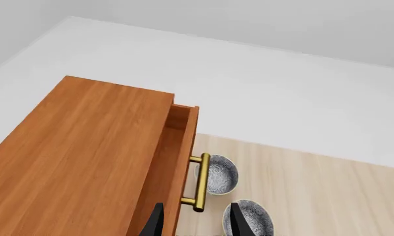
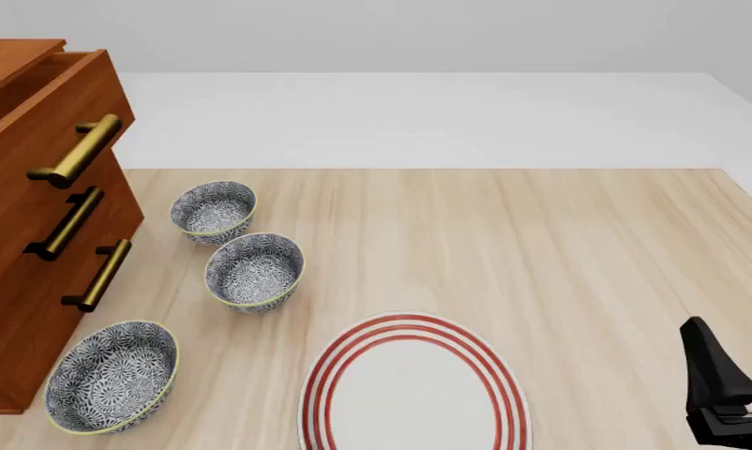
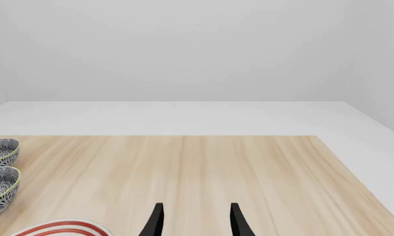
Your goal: Open the top drawer of the cabinet.
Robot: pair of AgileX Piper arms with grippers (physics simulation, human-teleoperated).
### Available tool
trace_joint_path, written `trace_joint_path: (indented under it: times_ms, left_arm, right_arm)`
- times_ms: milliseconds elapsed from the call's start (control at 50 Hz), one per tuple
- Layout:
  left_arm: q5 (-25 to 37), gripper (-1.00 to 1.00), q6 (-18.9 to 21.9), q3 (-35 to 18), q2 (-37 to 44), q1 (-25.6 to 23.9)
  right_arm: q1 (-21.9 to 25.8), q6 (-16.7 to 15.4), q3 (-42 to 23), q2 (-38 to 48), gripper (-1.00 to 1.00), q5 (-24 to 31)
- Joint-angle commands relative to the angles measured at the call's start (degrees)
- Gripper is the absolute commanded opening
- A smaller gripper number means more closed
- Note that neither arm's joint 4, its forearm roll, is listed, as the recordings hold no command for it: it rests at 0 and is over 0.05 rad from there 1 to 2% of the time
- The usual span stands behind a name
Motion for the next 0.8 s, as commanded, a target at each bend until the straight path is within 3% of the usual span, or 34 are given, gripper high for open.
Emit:
trace_joint_path:
  times_ms: [20, 800]
  left_arm:
    - [-1.7, 1.0, -1.6, 1.8, 3.0, 1.0]
    - [-5.4, 1.0, -0.6, 4.7, 8.5, 2.0]
  right_arm:
    - [0.0, 0.0, 0.0, 0.0, 1.0, 0.0]
    - [0.0, 0.0, 0.0, 0.0, 1.0, 0.0]
